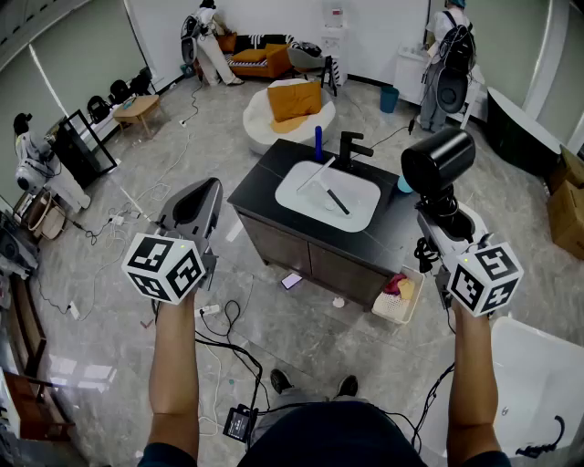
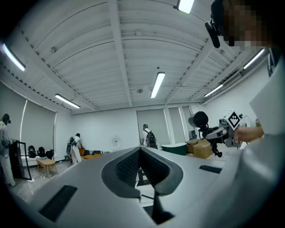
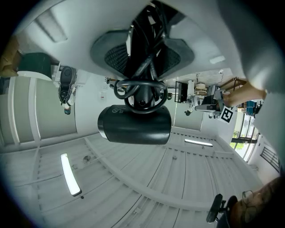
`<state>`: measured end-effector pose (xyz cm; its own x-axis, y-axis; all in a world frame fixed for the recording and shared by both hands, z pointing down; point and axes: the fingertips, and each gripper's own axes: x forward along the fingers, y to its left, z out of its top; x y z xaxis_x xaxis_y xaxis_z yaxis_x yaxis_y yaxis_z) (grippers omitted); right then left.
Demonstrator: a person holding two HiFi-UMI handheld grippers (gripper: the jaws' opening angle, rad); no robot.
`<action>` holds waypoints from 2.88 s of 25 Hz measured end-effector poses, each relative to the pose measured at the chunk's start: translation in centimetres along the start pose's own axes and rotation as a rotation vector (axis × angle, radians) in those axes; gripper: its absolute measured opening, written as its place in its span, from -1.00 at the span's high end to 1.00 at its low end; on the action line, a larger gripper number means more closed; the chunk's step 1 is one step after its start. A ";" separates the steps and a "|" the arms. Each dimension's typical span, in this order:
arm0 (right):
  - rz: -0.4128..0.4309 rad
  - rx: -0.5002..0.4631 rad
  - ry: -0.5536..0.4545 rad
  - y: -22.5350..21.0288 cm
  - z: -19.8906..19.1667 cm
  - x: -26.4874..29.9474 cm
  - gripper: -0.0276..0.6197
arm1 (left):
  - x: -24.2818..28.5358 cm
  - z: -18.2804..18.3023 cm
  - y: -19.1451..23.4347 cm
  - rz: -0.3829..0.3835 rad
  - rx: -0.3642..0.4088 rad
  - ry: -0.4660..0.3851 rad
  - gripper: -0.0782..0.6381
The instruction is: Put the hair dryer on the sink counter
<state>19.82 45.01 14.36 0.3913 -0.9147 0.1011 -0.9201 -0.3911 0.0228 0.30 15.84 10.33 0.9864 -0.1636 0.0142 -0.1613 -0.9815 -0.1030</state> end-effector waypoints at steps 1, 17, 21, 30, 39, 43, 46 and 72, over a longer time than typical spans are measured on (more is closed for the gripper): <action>-0.002 0.000 0.001 0.2 0.2 0.1 0.39 | -0.1 0.2 0.2 -0.002 -0.002 -0.002 0.76; -0.049 0.014 0.025 3.2 0.4 5.3 0.39 | 1.0 -1.1 7.2 -0.044 -0.012 0.004 0.76; -0.067 0.015 0.029 5.1 0.6 7.3 0.39 | 1.0 -1.5 10.3 -0.059 -0.020 0.000 0.76; -0.076 0.032 0.036 9.6 1.2 12.9 0.39 | 0.7 -2.0 17.6 -0.079 -0.024 -0.011 0.76; -0.039 0.051 0.000 10.7 2.7 18.7 0.39 | 1.8 -2.2 21.1 -0.097 0.007 -0.014 0.76; -0.007 0.031 -0.004 9.2 3.1 22.0 0.39 | 3.6 -2.4 22.0 -0.080 0.032 0.000 0.76; 0.043 0.022 -0.012 7.5 3.0 26.0 0.39 | 5.2 -3.1 23.9 -0.019 0.031 0.005 0.76; 0.398 0.012 0.074 -1.4 0.0 53.6 0.39 | 17.3 -7.3 33.6 0.370 -0.007 0.056 0.76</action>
<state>42.03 -3.47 19.79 0.0016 -0.9853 0.1710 -0.9990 -0.0092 -0.0438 11.76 -20.66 14.36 0.8580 -0.5127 0.0316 -0.5072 -0.8554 -0.1051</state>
